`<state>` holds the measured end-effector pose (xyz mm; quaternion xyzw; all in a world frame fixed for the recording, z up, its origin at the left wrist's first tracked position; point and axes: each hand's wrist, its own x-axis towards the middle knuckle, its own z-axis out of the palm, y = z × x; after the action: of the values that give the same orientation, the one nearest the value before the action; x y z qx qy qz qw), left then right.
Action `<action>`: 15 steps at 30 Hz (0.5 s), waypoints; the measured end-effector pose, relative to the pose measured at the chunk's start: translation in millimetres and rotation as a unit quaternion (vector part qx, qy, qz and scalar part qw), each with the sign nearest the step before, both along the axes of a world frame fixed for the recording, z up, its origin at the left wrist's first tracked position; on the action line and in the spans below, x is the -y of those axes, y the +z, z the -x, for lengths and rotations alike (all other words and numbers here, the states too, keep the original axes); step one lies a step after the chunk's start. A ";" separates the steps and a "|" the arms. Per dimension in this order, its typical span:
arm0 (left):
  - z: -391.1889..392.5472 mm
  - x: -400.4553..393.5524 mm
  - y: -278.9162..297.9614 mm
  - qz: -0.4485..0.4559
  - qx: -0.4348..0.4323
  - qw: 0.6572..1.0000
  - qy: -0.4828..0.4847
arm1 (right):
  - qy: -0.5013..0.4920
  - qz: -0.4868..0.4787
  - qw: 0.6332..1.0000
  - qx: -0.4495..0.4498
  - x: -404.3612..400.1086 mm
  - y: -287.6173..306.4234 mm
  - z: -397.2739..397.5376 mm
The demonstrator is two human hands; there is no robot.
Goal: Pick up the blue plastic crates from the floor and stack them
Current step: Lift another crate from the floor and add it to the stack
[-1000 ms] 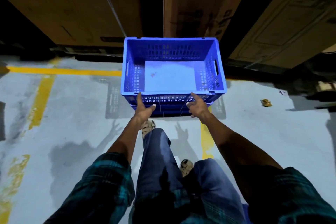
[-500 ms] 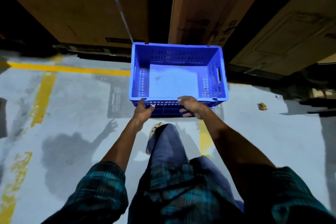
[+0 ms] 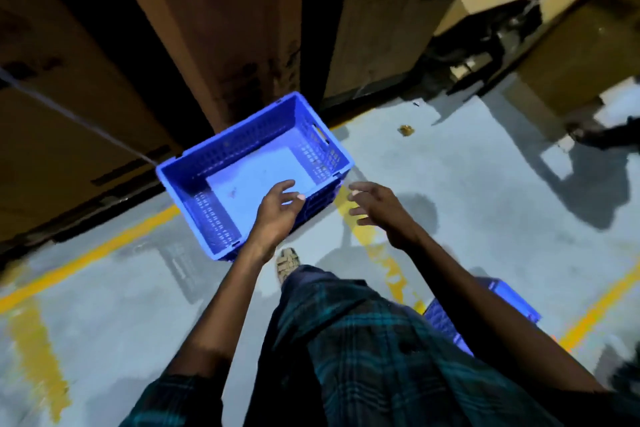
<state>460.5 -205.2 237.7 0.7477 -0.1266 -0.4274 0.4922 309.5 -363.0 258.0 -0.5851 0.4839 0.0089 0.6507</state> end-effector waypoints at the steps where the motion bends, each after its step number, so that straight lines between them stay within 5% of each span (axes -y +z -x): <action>1: 0.7 4.4 5.4 0.003 0.012 1.000 -0.025 | -0.029 0.008 1.000 0.003 0.6 4.1 14.6; 8: 37.0 31.9 18.1 -0.023 0.048 0.986 -0.158 | -0.204 0.028 0.978 0.033 -6.9 26.1 119.3; 15: 88.1 27.1 9.4 -0.043 0.004 0.988 -0.148 | -0.268 -0.015 0.963 0.032 -23.0 20.4 173.8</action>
<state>372.4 -232.3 247.2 0.7432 -0.2192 -0.4975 0.3900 135.7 -340.0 278.3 -0.4240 0.6015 -0.1774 0.6534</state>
